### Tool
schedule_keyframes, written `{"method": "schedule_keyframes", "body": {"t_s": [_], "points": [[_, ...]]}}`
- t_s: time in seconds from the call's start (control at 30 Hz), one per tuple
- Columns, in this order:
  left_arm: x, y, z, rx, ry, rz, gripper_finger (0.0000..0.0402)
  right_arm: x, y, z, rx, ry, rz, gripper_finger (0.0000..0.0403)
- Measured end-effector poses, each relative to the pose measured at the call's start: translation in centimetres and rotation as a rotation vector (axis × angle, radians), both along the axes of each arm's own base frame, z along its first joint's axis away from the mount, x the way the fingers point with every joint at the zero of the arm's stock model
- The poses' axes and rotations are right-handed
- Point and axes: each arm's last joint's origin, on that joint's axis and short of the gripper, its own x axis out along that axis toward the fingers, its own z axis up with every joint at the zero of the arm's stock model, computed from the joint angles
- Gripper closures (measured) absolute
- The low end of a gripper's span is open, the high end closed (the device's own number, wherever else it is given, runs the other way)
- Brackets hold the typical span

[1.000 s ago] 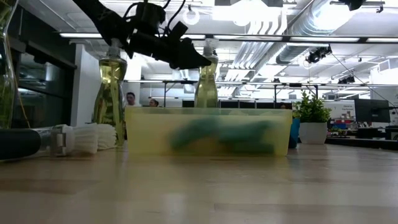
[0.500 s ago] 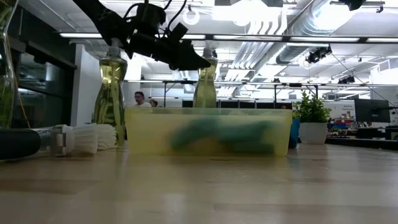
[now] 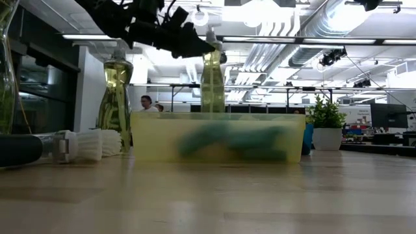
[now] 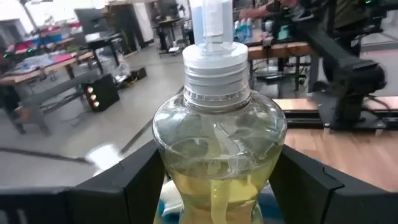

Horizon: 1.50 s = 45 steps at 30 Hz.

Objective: Pick & Place Kitchen Sink Supplies
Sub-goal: Put the dish soap into the orange bin

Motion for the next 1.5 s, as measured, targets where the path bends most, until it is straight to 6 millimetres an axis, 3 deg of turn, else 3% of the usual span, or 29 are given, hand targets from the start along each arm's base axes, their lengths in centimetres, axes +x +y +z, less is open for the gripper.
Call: {"method": "schedule_keyframes", "body": {"t_s": [0.27,0.8,1.27,1.5], "points": [[-1.2,2.1,-0.1,0.001,0.012,0.154,0.0153,0.0,0.0,0.0,0.000,0.000,0.000,0.0082],[-2.5,2.8,-3.5,-0.043,0.112,0.126,0.0153,0.0,0.0,0.0,0.000,0.000,0.000,0.0082],[-4.7,5.1,-4.5,-0.090,0.112,0.219,0.0153,0.0,0.0,0.0,0.000,0.000,0.000,0.0082],[-4.2,6.4,-5.8,-0.133,0.049,0.244,0.0153,0.0,0.0,0.0,0.000,0.000,0.001,0.0082]]}}
